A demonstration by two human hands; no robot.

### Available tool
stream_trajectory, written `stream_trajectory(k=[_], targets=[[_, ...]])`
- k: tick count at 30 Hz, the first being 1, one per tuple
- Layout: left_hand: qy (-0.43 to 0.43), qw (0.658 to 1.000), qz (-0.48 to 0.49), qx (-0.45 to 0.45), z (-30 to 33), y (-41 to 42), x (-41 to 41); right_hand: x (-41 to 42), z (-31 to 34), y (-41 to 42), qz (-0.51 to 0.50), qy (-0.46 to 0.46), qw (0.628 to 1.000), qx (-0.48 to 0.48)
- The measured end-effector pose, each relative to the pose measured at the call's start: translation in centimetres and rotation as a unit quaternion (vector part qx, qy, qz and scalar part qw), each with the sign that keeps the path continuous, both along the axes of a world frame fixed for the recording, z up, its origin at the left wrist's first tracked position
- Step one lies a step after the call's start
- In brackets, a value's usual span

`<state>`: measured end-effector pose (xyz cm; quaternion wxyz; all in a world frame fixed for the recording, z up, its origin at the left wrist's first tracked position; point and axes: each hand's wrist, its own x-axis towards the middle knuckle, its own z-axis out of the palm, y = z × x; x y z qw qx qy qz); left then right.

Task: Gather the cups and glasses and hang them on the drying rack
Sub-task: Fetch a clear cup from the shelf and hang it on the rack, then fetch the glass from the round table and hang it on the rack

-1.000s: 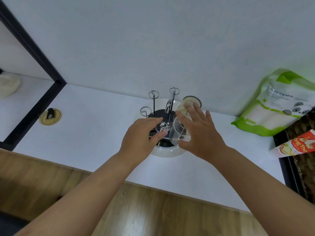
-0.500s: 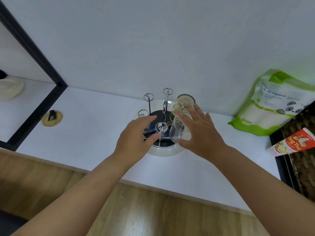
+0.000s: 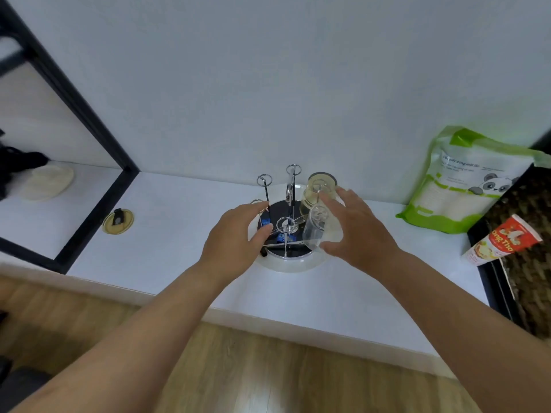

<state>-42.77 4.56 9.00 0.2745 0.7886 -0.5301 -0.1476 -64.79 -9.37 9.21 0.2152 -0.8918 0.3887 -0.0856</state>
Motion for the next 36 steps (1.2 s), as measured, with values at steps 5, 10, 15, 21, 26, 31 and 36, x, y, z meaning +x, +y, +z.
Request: stream_trajectory(k=[5, 10, 15, 21, 26, 31, 36], targets=[[-0.004, 1.000, -0.005, 0.003, 1.0, 1.3, -0.9, -1.9, 0.3, 0.7, -0.036, -0.012, 0.999, 0.016], [-0.019, 1.000, -0.008, -0.004, 5.6, 2.2, -1.8, -1.7, 5.0, 2.3, -0.027, -0.063, 0.998, 0.005], [-0.033, 0.998, -0.017, -0.043, 15.0, 1.9, -2.9, -1.0, 13.6, 3.3, -0.015, -0.088, 0.996, -0.007], [-0.068, 0.992, -0.058, -0.094, 28.4, 3.4, -5.1, -3.0, 26.8, 6.0, -0.012, -0.122, 0.990, -0.068], [-0.066, 0.979, -0.105, -0.162, 39.2, 5.1, -7.1, -7.0, 38.5, 9.8, -0.035, -0.160, 0.978, -0.130], [-0.051, 0.954, -0.181, -0.236, 48.4, 7.2, -10.6, -12.9, 48.9, 15.3, -0.106, -0.180, 0.956, -0.208], [-0.037, 0.921, -0.261, -0.286, 56.2, 10.0, -15.6, -18.7, 55.7, 22.9, -0.187, -0.179, 0.929, -0.264]])
